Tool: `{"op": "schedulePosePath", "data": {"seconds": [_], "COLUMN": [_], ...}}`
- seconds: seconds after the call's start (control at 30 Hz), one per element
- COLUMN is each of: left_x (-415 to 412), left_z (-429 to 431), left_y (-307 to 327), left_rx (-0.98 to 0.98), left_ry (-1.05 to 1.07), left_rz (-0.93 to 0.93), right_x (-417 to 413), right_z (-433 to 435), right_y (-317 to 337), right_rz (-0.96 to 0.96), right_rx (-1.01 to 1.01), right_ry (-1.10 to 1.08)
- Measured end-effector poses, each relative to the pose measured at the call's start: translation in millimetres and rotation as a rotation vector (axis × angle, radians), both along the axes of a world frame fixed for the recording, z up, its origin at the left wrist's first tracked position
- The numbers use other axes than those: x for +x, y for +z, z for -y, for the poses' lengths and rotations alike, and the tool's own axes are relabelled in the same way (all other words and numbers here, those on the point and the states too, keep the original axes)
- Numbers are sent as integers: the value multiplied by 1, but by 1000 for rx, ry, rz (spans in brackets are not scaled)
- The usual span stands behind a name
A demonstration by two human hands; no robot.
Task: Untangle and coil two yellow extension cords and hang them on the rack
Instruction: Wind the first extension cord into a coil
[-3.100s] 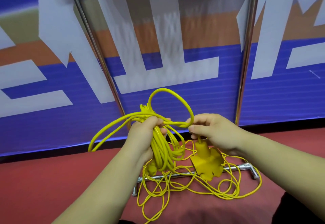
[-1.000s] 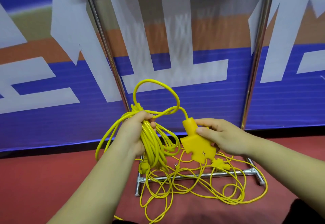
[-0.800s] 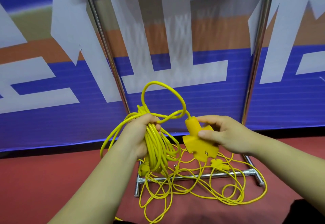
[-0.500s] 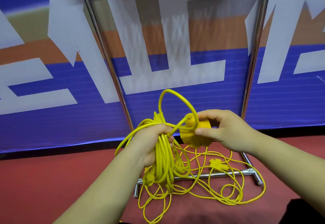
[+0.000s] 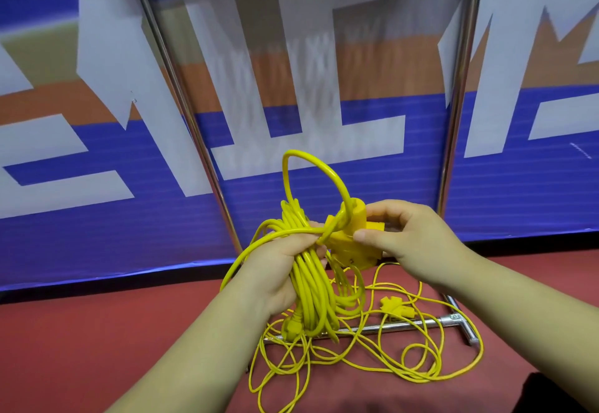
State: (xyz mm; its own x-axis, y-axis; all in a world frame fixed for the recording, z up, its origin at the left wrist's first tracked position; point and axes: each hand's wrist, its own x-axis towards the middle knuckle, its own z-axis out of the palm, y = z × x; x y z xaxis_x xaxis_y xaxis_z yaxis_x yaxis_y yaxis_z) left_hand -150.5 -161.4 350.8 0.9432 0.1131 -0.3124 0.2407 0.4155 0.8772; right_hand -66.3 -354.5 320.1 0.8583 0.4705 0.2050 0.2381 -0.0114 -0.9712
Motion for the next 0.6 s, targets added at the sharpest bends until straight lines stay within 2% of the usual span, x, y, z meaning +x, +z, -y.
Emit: {"op": "schedulePosePath", "data": {"seconds": [0.33,0.47,0.6], "left_x": [3,4,1], "left_z": [8,4,1], "left_y": [-8,-8,-5], "left_rx": [35,73,208], "left_ry": [48,66,60], "left_rz": [-65,40,161], "right_x": [-6,-8,-7], "right_z": [-4,-4,-3], "right_y": [0,2,5], "right_rz": [7,-40,-69], "right_rx": [1,28,68], "right_ry": [7,10,46]}}
